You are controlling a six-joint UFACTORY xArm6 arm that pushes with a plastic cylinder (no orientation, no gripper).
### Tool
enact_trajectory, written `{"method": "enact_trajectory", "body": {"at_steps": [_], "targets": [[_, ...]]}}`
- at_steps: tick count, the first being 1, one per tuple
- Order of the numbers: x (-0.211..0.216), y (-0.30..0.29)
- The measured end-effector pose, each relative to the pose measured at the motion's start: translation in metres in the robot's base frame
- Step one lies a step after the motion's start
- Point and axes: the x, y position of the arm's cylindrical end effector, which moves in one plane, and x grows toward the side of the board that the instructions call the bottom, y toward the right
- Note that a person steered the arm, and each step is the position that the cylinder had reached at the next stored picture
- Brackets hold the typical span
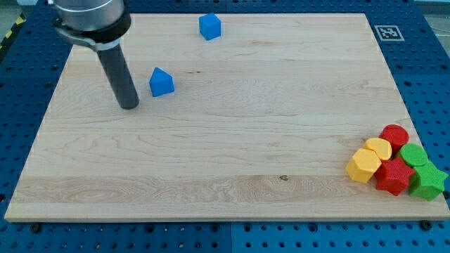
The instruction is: Move the blue triangle towards the blue cube
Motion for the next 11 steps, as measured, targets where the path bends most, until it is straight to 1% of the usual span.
{"method": "enact_trajectory", "body": {"at_steps": [1, 3, 4, 6, 9, 11], "targets": [[-0.016, 0.015], [-0.019, 0.048], [-0.041, 0.048], [-0.065, 0.049], [-0.065, 0.097], [-0.072, 0.112]]}}
